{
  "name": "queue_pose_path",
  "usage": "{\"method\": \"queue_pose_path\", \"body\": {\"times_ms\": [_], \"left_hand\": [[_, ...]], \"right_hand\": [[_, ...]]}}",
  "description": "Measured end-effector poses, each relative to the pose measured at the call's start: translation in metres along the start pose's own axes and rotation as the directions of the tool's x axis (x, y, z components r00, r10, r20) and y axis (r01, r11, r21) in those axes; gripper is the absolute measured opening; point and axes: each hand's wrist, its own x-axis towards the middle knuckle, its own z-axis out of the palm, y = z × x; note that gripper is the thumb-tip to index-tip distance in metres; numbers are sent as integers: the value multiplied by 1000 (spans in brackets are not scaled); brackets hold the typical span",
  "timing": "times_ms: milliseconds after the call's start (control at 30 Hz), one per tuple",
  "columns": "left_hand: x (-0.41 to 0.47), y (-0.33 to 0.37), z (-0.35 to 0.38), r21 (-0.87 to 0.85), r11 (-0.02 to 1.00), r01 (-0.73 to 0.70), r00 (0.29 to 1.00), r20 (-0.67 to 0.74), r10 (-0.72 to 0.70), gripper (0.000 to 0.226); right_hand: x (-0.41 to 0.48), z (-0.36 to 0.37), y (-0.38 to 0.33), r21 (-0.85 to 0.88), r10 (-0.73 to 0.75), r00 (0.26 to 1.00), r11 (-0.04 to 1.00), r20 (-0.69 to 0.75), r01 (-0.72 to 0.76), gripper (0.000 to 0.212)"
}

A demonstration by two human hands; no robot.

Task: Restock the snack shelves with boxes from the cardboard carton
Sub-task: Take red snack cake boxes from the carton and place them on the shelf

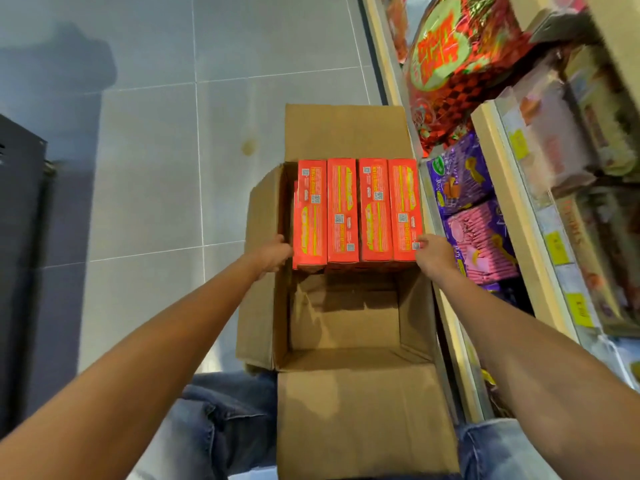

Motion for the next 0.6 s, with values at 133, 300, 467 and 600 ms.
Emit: {"method": "queue_pose_path", "body": {"times_ms": [133,300,467,600], "left_hand": [[-55,38,0,-5,998,-69,998,9,69,50],[-148,92,-25,-69,991,-119,993,2,119,48],[-226,135,-53,-55,974,-219,974,-64,215,46],[-299,174,-72,-63,951,-304,945,-146,293,42]], "right_hand": [[-40,-27,-41,110,-8,998,994,68,0,36],[-96,-98,-103,255,-32,993,967,111,3,37],[-146,-161,-156,340,-35,990,940,140,-15,40],[-194,-225,-189,381,-74,984,925,164,6,38]]}}
